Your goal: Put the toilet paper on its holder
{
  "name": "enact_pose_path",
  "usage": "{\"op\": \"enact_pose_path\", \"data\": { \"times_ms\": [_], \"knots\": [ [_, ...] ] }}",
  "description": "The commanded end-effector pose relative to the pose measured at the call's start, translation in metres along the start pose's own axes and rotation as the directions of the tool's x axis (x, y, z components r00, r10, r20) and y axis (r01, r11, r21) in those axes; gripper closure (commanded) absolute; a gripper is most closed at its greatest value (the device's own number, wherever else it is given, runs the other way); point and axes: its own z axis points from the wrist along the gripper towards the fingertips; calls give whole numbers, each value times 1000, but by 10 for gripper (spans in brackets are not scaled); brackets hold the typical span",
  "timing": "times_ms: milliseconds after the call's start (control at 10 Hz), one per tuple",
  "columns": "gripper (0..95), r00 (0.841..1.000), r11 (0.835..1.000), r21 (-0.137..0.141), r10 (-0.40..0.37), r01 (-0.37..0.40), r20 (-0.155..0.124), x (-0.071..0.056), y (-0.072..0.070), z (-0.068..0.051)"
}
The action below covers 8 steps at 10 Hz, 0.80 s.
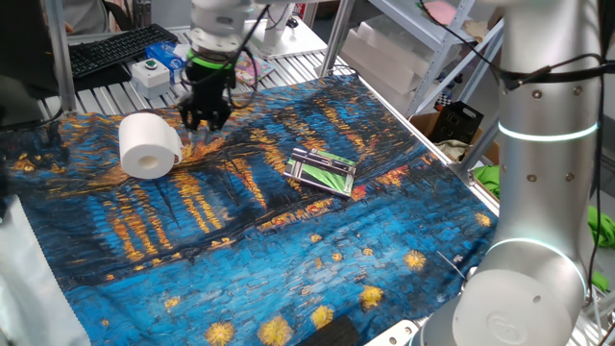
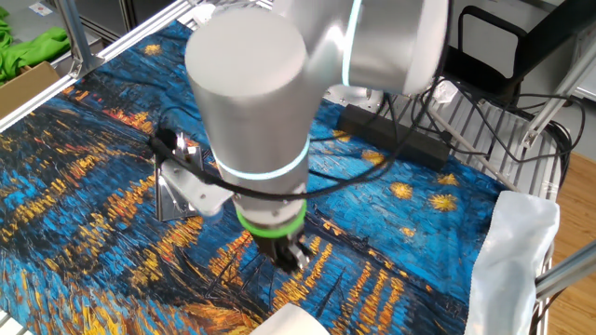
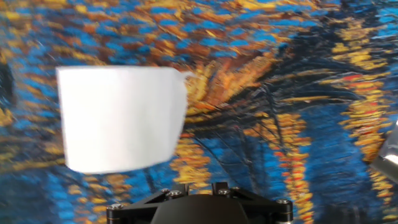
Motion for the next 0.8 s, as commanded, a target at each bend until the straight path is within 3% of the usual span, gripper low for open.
{"op": "enact_pose_path", "data": {
  "times_ms": [100, 200, 300, 400, 500, 800],
  "knots": [
    [380, 998, 998, -11, 58, -58, -8, -8, 15, -1],
    [380, 997, 997, -10, 74, -74, -8, -12, 23, 2],
    [190, 996, 996, -10, 88, -88, -6, -16, 28, 3],
    [190, 995, 995, -9, 101, -101, -7, -19, 31, 2],
    [0, 994, 994, -10, 108, -108, -8, -24, 35, 3],
    [0, 994, 994, -7, 105, -105, -8, -33, 46, 3]
  ]
}}
